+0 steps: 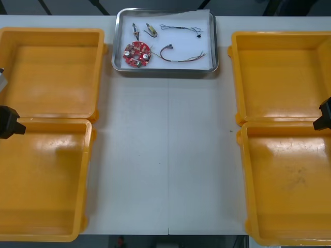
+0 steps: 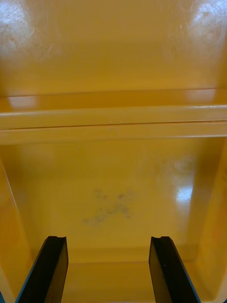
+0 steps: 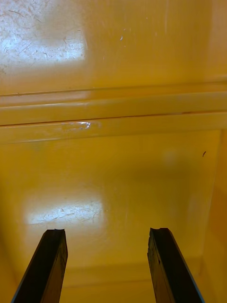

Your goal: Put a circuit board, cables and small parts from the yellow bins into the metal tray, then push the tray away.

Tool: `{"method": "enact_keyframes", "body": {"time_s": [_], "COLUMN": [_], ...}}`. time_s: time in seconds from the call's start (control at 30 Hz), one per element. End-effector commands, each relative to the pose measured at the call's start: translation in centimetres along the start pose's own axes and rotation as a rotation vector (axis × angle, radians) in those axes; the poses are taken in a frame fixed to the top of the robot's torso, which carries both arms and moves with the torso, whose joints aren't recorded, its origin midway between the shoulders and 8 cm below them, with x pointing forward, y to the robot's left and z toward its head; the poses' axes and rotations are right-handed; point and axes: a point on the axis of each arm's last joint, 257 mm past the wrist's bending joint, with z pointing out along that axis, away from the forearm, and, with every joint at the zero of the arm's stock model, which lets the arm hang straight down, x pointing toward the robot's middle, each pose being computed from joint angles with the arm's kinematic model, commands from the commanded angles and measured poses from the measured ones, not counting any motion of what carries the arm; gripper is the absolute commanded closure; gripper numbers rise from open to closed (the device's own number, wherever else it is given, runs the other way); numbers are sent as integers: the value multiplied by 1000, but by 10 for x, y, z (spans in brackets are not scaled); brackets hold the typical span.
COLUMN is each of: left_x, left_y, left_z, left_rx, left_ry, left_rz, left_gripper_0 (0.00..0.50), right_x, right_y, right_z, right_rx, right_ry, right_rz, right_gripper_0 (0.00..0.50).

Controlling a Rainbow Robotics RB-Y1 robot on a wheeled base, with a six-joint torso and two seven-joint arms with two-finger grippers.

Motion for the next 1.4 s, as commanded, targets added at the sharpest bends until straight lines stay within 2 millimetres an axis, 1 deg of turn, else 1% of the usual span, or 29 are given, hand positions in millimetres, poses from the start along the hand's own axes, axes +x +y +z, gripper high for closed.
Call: {"method": "enact_keyframes", "body": {"time_s": [0.03,1.4], "left_x": [7,7], "left_y": [2,2], "left_z": [2,2], "left_rx": [-5,-5], "left_ry": [18,18], "left_rz": [-76,-76], "left_gripper_0": [0,0], "right_x": [-5,-5], "right_y": [-11,-11], "right_z": [-12,-12], "right_rx": [31,31], "right_ry": [-32,-32], "right_rz": [51,51], "right_gripper_0": [0,0]}}
